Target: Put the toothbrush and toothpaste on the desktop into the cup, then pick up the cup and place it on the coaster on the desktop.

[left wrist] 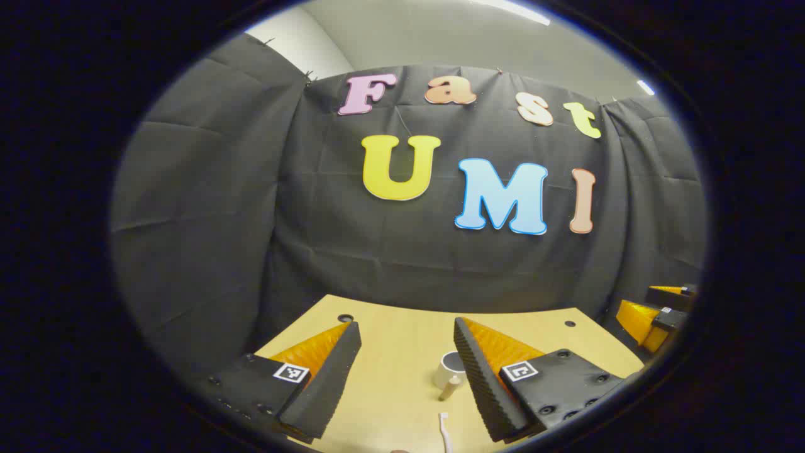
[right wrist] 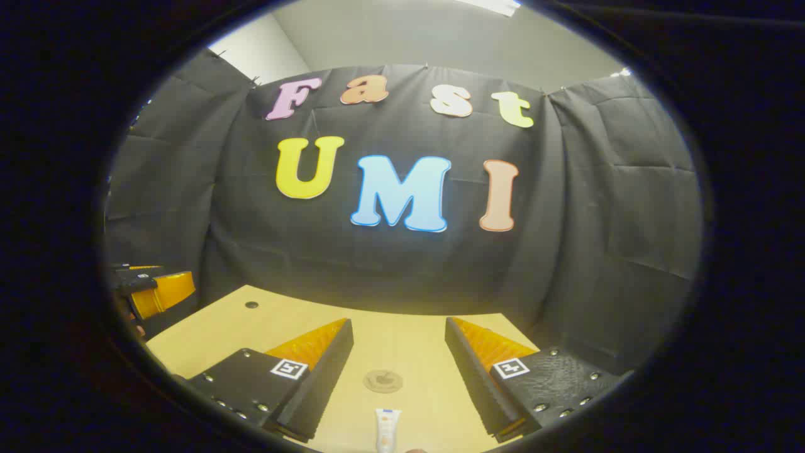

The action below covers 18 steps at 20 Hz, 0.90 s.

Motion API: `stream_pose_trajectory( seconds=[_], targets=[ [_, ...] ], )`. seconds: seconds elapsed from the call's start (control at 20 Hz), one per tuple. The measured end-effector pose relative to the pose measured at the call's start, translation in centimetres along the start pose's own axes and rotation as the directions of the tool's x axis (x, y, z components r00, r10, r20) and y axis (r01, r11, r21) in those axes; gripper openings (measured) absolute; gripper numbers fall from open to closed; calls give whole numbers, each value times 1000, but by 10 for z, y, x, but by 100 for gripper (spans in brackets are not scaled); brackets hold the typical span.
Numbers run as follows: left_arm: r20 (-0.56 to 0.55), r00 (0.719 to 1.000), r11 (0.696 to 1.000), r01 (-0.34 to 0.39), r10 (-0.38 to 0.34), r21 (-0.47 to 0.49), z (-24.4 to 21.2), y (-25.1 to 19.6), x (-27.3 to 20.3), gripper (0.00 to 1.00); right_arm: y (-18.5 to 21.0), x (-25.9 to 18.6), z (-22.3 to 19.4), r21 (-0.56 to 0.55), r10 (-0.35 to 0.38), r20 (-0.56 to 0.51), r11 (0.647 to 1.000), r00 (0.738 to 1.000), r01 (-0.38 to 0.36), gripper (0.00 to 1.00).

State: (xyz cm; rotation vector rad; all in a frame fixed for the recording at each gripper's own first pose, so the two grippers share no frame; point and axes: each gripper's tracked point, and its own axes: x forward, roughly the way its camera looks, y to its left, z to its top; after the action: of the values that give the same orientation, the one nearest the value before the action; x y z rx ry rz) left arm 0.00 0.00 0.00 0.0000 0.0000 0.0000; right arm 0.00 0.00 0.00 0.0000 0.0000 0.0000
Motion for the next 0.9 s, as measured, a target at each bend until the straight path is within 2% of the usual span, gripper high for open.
stream_pose_trajectory(
  seconds=[0.05,0.1,0.15,0.25,0.3,0.55,0.75,0.9],
  targets=[
    [-9,1000,1000,0,0,-3,-4,1,-1,92,4,3,-2,-2,16,-11,1000,1000,-16,92],
    [-20,1000,1000,5,-6,-15,-8,-2,0,92,5,4,-8,-3,29,-27,1000,999,-29,92],
    [-22,1000,999,14,-14,-31,-8,-6,1,99,3,5,-11,1,35,-39,999,999,-35,92],
    [-33,999,999,22,-23,-31,-13,-16,3,99,-3,8,-17,28,44,-65,999,997,-42,94],
    [-38,999,999,27,-28,-22,-16,-21,4,99,-6,11,-19,47,45,-75,998,996,-42,92],
    [-116,992,999,48,-49,-12,-42,-39,15,99,-19,16,-43,73,39,-160,997,986,-28,92],
    [-183,981,998,68,-69,-15,-68,-47,18,99,-17,18,-66,104,63,-237,994,969,-39,92],
    [-256,963,997,81,-81,-9,-94,-51,19,99,-12,21,-87,113,77,-311,993,947,-44,91]
  ],
)
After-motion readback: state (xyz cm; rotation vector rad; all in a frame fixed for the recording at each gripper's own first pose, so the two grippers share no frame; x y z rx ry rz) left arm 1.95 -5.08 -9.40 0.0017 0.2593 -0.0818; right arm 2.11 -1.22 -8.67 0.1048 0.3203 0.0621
